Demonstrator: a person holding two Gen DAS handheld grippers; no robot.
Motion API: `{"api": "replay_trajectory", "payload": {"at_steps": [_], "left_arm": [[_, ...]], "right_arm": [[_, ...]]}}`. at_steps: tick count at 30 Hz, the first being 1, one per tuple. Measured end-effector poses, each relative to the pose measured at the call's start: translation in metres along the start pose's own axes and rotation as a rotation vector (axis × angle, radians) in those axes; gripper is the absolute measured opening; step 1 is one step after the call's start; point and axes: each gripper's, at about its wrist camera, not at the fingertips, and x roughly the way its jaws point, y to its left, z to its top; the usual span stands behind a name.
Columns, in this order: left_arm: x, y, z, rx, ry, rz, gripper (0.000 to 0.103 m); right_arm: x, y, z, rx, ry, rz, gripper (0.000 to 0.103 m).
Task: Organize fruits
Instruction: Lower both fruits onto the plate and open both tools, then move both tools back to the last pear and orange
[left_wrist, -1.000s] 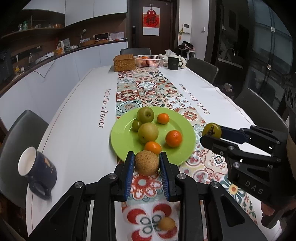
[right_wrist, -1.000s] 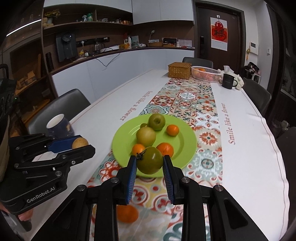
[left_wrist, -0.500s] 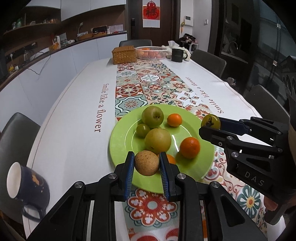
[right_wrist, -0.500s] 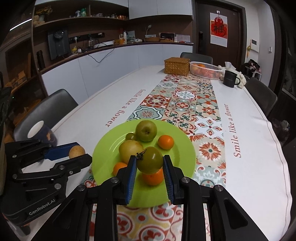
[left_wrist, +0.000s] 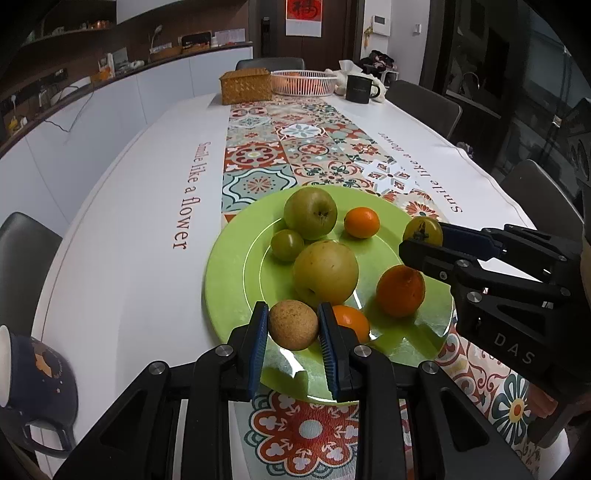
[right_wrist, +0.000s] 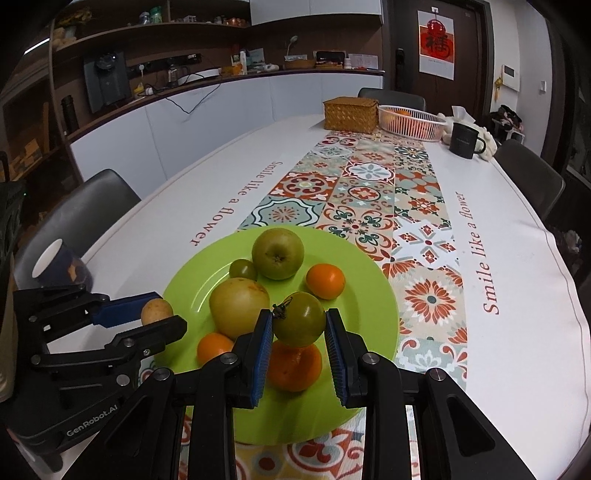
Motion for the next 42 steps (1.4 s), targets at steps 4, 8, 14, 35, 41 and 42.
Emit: {"api": "replay_trajectory", "payload": {"at_steps": [4, 8, 14, 35, 41, 42], "left_arm": [[-0.005, 0.002, -0.001, -0.009, -0.005, 0.022, 0.038], [-0.018, 0.0, -0.006, -0.013, -0.021, 0.042, 0.042], [-0.056, -0.006, -0.018, -0.023, -0.08, 0.056, 0.052], [-0.173, -0.038, -0.072, 0.01, -0.239, 0.136, 0.086], [-0.18, -0.045, -0.095, 0.029, -0.234, 0.157, 0.087], [-0.18, -0.045, -0.099, 0.031, -0.23, 0.155, 0.087]], "right_arm": [[-0.003, 0.0, -0.002, -0.005, -0.013, -0.034, 0.049], [-0.016, -0.001, -0.007, -0.007, -0.021, -0.042, 0.049], [-0.044, 0.002, -0.021, 0.004, -0.037, -0.028, 0.049], [-0.158, 0.032, -0.066, -0.063, -0.153, 0.002, 0.064], [-0.169, 0.039, -0.08, -0.089, -0.151, -0.006, 0.067], [-0.17, 0.041, -0.083, -0.094, -0.146, -0.005, 0.067]]}}
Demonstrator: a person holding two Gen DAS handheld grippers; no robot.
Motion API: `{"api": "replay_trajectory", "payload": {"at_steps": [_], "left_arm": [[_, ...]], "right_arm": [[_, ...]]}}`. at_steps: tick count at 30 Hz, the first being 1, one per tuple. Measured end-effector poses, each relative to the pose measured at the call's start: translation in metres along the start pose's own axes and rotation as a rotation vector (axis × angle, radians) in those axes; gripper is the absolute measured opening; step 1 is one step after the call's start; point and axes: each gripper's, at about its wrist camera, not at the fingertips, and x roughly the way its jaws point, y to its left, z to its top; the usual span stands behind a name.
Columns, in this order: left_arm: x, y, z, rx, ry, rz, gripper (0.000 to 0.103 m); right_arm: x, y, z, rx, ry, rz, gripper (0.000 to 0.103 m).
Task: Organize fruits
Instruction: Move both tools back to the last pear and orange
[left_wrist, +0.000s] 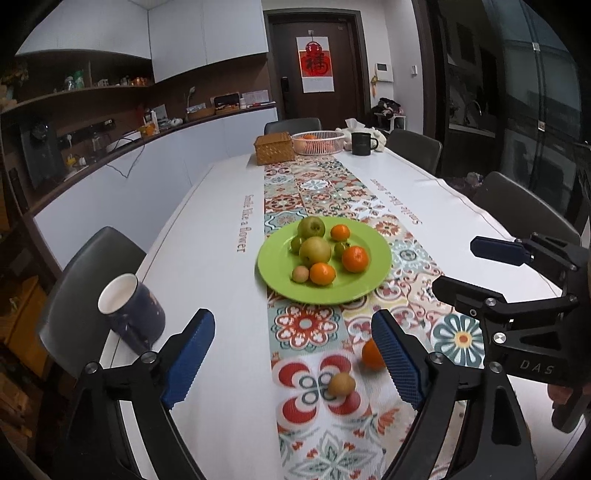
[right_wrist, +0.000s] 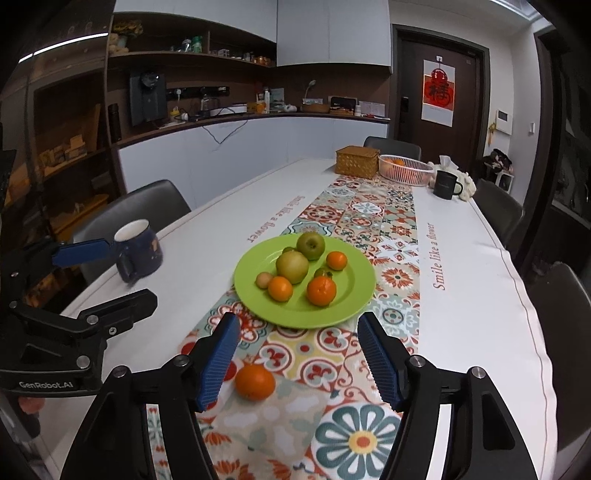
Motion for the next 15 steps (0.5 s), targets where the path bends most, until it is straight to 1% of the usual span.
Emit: {"api": "replay_trajectory", "payload": {"at_steps": [8, 15], "left_arm": [[-0.007, -0.008, -0.022, 0.053, 0.006, -0.042, 0.087], [0.007, -0.015, -0.039, 0.107, 0.052, -0.085, 0.087]], "right_arm": [[-0.007, 0.015, -0.018, -0.084, 0.032, 0.012, 0.067], [0.0, 0.022, -0.03, -0.141, 0.084, 0.028, 0.067]]}}
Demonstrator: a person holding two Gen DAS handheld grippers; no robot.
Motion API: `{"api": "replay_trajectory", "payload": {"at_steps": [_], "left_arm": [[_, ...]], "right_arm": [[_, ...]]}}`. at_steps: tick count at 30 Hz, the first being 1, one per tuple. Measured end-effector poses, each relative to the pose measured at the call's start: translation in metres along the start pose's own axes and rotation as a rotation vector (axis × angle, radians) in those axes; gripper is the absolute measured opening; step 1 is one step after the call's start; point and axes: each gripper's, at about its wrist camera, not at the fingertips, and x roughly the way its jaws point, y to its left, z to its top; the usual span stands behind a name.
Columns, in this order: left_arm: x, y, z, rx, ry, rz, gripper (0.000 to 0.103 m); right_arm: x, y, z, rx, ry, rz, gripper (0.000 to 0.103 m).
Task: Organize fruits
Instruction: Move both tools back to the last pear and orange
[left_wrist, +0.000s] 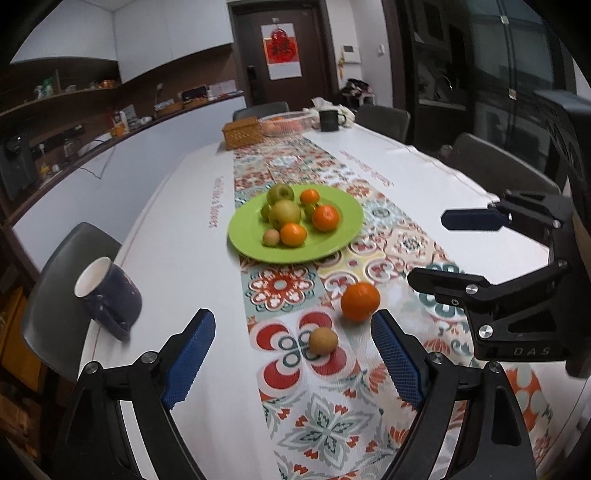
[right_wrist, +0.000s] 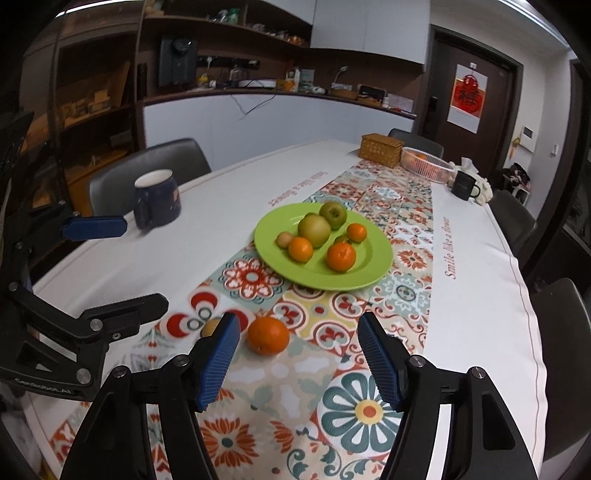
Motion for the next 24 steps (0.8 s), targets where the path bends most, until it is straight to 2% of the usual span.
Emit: {"api": "replay_trajectory", "payload": {"at_steps": [14, 19, 24], "left_arm": [[0.062, -0.003, -0.018, 0.128, 0.134, -0.074, 0.083], [0.08, -0.003, -0.021, 0.144, 0.174, -0.1, 0.076], [0.094, 0.0, -0.022, 0.095, 0.206, -0.137, 0.065]], "right_arm": [[0.054, 0.01, -0.018, -0.077, 0.163, 0.042, 0.067], [0.072, 0.012, -0.02, -0.095, 0.204, 0.053, 0.067], [0.084, 0.013, -0.02, -0.097, 0.222, 0.065, 0.066]]}}
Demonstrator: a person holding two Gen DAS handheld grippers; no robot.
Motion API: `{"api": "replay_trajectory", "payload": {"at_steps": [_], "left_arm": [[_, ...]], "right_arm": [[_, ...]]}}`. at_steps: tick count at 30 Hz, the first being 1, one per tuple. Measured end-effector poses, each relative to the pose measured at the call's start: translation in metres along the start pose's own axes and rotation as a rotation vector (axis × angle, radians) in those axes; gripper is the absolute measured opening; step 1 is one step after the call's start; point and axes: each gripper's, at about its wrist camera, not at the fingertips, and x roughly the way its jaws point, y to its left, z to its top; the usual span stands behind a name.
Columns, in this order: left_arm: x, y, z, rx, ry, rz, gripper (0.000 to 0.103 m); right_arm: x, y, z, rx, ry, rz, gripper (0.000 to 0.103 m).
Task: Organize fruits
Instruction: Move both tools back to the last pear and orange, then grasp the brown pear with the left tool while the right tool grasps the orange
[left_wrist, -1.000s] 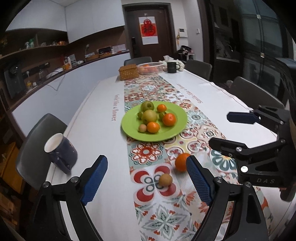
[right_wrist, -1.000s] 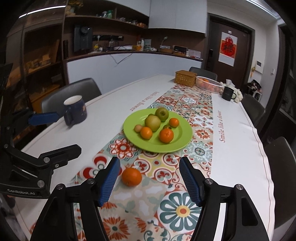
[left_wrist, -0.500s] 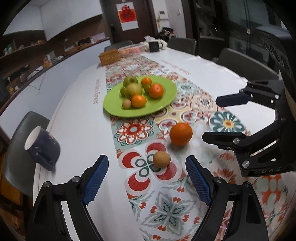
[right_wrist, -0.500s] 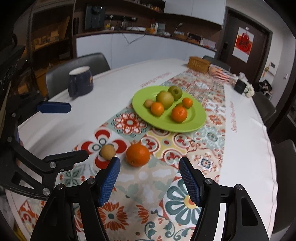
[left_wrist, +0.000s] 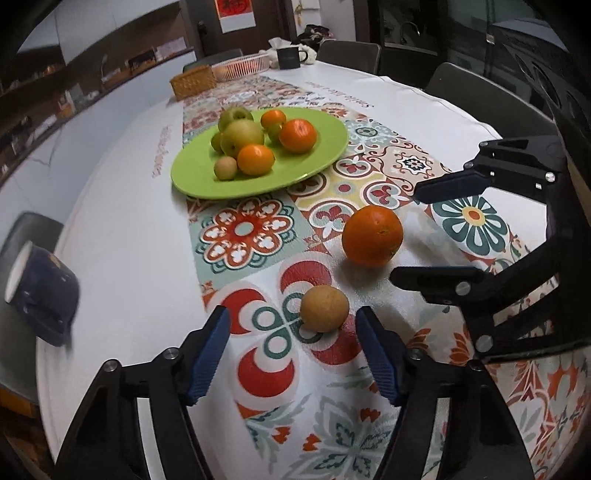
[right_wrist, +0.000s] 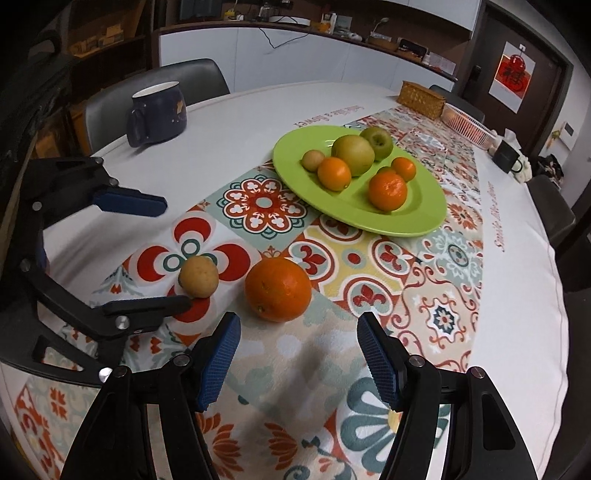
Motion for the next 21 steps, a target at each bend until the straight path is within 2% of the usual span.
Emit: {"api": "replay_trajectory", "payload": {"at_steps": [7, 13, 17, 21], "left_arm": [[0.009, 0.002, 0.001, -0.056, 0.02, -0.062, 0.044], [0.014, 0.007, 0.004, -0.117, 0.025, -0.082, 0.03], [0.014, 0.011, 0.005, -0.152, 0.021, -0.081, 0.028], [0.01, 0.013, 0.002, -0.188, 0.023, -0.076, 0.028]], "right_arm": [[0.008, -0.002, 0.006, 0.01, -0.007, 0.014, 0.062], [0.015, -0.005, 0.013, 0.035, -0.012, 0.056, 0.056], [0.019, -0.002, 0.015, 0.037, -0.002, 0.095, 0.042], [0.018, 0.002, 0.013, 0.038, -0.011, 0.076, 0.04]]}}
